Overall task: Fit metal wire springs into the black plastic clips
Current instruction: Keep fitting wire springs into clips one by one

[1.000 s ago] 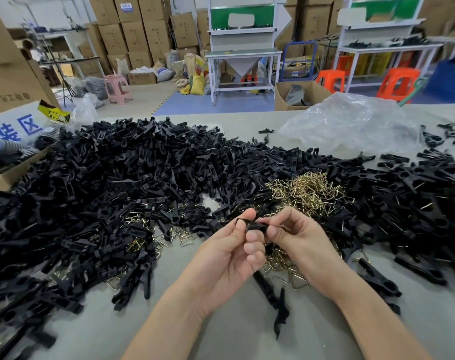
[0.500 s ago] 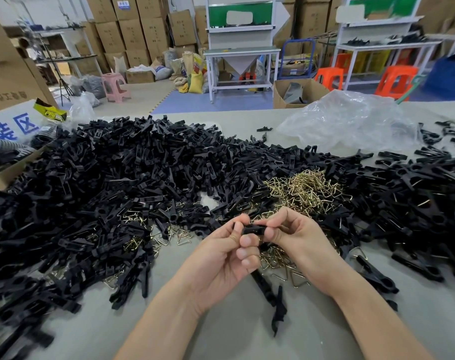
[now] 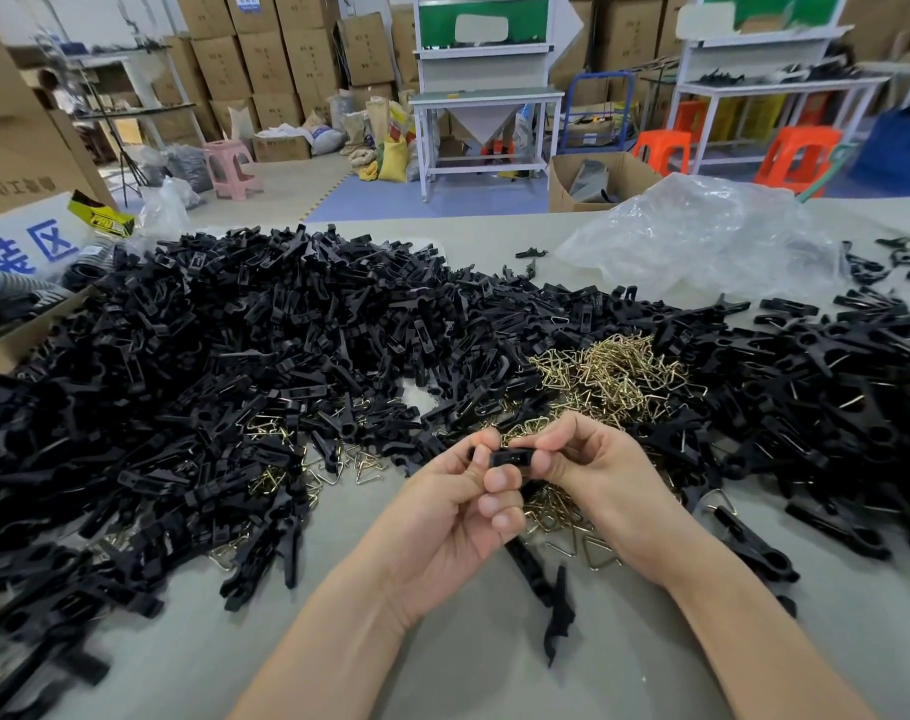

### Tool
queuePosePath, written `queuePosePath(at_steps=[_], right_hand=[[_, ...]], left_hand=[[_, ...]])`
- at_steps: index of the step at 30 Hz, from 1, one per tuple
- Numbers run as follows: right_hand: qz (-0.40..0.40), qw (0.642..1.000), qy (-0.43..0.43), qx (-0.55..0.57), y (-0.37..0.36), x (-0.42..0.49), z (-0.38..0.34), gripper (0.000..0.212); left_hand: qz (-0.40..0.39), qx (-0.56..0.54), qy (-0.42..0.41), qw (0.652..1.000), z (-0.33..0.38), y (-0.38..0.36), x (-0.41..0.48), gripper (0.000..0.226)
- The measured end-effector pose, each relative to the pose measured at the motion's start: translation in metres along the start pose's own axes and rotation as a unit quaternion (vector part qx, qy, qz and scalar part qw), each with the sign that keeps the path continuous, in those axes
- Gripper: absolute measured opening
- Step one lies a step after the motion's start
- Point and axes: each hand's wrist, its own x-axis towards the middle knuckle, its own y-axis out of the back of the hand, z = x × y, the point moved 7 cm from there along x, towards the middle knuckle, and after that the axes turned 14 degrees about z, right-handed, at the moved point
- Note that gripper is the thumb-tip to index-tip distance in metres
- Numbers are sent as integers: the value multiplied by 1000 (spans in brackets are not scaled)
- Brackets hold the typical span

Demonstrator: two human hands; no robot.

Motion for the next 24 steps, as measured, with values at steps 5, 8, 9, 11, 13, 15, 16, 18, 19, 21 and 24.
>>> queuePosePath(at_steps=[5,8,9,11,13,15,16,18,19,21,24], right_hand=[[-3,1000,-6,2,1,0,2,16],[2,1000,-6,-1,2,1,3,11],[3,1000,-6,-5,3,1,4,8],[6,1000,-6,-10,3,1,4,8],[11,1000,-6,-14,4,1,4,12],[15,1000,-8,-16,4,0,3,11],[16,1000,-9,-15,4,0,2,8],[15,1000,-9,-14,3,-2,1,9],[13,1000,-7,-15,1,-2,-1,12],[14,1000,8,-22,1,-2,-3,21],[30,998,32,-52,5,-1,-7,39]], left_hand=[[2,7,3,1000,1,1,0,9],[4,8,8,1000,0,2,0,15],[8,9,9,1000,0,2,0,17],[12,10,7,1000,-1,1,0,16],[9,10,5,1000,-1,-1,-2,13],[14,12,7,1000,-1,-2,-3,11],[19,18,10,1000,0,-1,-3,12],[25,27,21,999,0,0,-4,15],[21,29,24,999,2,0,-5,13],[13,38,24,999,4,0,-6,11],[-2,39,48,998,5,2,-8,25]])
